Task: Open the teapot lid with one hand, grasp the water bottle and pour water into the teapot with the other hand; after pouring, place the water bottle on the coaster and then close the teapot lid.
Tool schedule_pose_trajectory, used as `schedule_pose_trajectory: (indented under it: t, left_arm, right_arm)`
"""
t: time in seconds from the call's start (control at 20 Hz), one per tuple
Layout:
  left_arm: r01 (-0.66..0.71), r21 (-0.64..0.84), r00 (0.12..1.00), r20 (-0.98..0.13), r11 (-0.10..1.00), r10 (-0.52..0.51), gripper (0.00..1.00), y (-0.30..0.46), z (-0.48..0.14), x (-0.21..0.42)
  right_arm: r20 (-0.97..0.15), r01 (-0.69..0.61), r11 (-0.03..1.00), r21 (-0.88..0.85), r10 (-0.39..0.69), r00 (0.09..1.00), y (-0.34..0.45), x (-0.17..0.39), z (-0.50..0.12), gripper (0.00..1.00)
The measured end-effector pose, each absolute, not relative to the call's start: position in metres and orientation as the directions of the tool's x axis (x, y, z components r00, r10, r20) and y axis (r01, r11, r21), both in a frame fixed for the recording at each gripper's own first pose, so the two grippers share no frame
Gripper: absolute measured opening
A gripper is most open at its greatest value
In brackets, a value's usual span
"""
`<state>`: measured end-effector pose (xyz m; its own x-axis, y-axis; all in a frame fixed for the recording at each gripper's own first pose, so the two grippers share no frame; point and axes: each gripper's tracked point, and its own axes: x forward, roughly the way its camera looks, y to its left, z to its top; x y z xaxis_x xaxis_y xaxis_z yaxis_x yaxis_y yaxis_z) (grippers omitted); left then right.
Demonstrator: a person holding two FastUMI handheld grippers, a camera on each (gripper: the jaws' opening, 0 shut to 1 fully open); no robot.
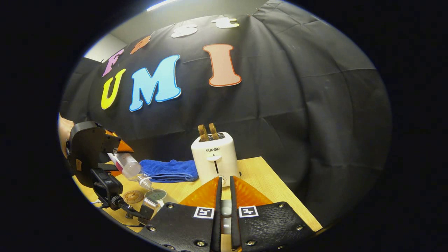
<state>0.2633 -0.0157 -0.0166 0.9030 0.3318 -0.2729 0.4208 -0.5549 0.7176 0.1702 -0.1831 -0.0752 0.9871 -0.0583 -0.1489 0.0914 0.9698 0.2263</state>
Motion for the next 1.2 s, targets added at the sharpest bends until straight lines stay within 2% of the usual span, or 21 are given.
schedule_pose_trajectory:
  t: [0.35, 0.8, 1.0, 1.1, 1.2]
  left_arm:
    - [0.392, 0.624, 0.917, -0.213, -0.676, 0.336, 0.84, -0.035, -0.021, 0.254]
    - [0.341, 0.552, 0.938, -0.147, -0.761, 0.314, 0.84, -0.043, -0.016, 0.250]
    - [0.356, 0.605, 0.933, -0.182, -0.712, 0.312, 0.84, -0.037, -0.023, 0.251]
    - [0.381, 0.661, 0.922, -0.222, -0.646, 0.317, 0.84, -0.032, -0.031, 0.250]
    - [0.435, 0.724, 0.895, -0.281, -0.536, 0.348, 0.85, -0.016, -0.043, 0.244]
  right_arm:
    - [-0.142, 0.088, 0.966, 0.241, -0.055, 0.988, -0.184, 0.169, -0.071, 0.11]
    - [-0.138, 0.082, 0.969, 0.235, -0.050, 0.989, -0.183, 0.169, -0.071, 0.11]
    - [-0.141, 0.081, 0.968, 0.239, -0.048, 0.989, -0.183, 0.169, -0.072, 0.11]
    - [-0.143, 0.082, 0.967, 0.241, -0.048, 0.988, -0.183, 0.170, -0.072, 0.11]
    - [-0.142, 0.087, 0.966, 0.243, -0.053, 0.988, -0.185, 0.169, -0.072, 0.11]
